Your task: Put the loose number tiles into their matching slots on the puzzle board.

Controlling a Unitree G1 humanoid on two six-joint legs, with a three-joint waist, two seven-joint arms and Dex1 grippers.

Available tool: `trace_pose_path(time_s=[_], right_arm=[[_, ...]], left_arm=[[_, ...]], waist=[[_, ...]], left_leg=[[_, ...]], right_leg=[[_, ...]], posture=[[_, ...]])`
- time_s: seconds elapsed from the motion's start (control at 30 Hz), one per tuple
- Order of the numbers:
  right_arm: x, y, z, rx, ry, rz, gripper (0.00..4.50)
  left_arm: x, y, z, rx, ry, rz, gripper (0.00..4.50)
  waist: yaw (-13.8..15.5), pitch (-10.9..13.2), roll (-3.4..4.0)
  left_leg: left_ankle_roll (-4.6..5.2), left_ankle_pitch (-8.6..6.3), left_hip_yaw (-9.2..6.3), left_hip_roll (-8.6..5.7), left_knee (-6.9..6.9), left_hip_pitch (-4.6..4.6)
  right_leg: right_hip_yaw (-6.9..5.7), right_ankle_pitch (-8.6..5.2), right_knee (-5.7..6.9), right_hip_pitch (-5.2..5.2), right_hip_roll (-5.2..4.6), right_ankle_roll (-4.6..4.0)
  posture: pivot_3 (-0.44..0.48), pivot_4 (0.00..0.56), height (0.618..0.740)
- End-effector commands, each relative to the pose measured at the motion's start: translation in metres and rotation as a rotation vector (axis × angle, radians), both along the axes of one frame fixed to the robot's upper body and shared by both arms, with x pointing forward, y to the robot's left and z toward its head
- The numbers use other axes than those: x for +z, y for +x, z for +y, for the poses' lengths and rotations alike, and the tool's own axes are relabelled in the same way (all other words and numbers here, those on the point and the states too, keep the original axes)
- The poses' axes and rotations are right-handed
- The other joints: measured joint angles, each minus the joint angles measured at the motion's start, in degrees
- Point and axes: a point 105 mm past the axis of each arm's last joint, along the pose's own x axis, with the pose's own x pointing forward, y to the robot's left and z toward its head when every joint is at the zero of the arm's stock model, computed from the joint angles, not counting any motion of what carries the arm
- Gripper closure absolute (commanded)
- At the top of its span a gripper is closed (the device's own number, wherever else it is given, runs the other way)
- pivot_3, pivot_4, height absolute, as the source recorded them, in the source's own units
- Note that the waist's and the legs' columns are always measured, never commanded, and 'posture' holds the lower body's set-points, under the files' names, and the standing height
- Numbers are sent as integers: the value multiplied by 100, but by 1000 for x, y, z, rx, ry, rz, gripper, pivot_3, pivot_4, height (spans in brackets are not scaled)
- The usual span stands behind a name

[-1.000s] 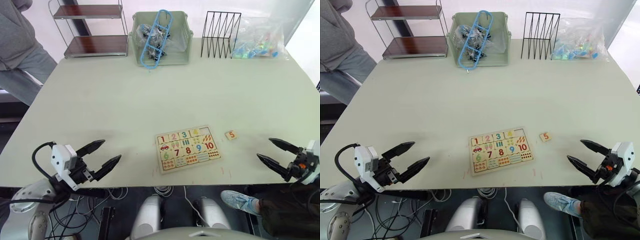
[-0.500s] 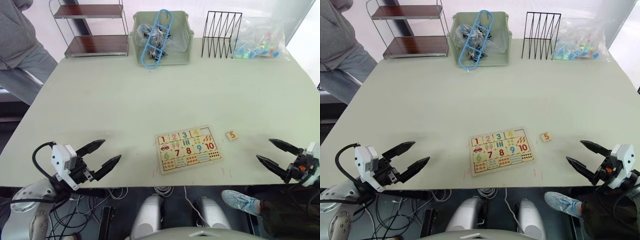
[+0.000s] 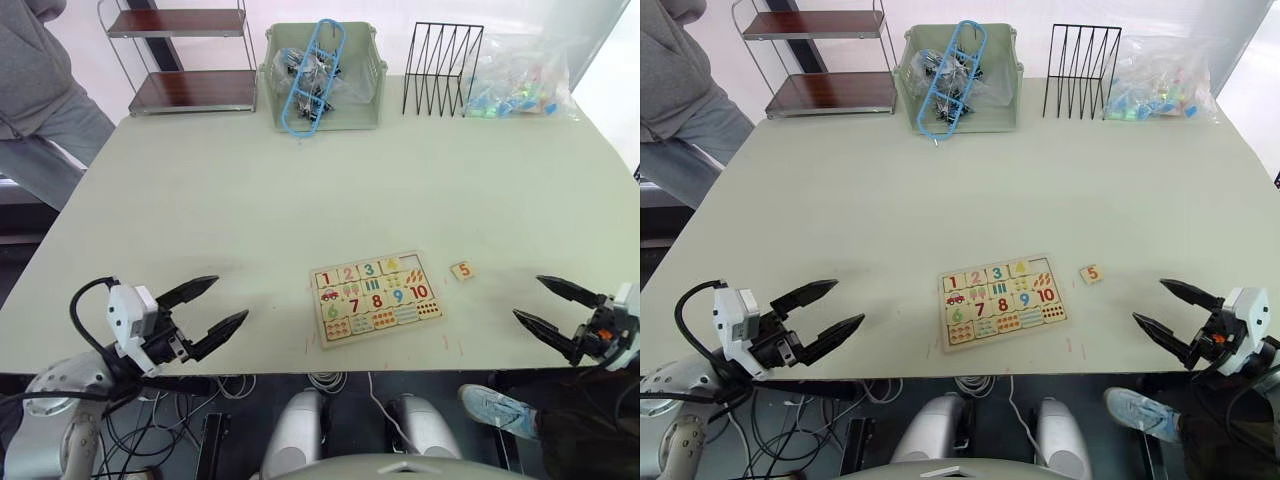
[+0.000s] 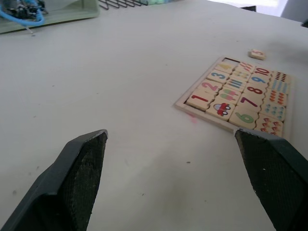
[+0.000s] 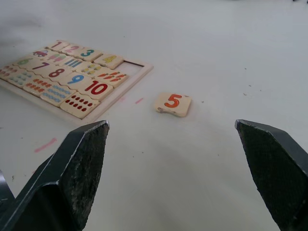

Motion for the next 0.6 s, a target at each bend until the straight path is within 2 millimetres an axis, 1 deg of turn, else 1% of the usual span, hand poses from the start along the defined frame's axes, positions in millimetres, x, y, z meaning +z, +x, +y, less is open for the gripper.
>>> trace_pose_path(time_s=[0.03,0.23,0.37,0.6], right_arm=[[14,5,-2,44,-24,-45,109],[24,25,3,175,-84,-46,109],[33,51,14,303,-182,-30,109],[36,76,29,454,-301,30,109]], left_arm=[[9,0,-7,-66,10,-37,0],[16,2,-20,-166,8,-52,0],[21,0,-31,-278,17,-54,0],[29,-1,-41,-385,15,-63,0]], waist=[[0,0,0],[-17,0,0],[-60,1,2],[-22,1,3]], left_leg=[[0,0,0,0,0,0],[0,0,5,1,4,2],[1,1,15,1,6,9],[0,0,10,3,6,-4]], right_leg=[[-1,0,0,0,4,0],[-1,1,1,1,17,2],[0,3,5,2,22,4],[-9,3,4,-5,25,4]], posture=[[0,150,740],[0,150,740],[0,150,740],[0,150,740]])
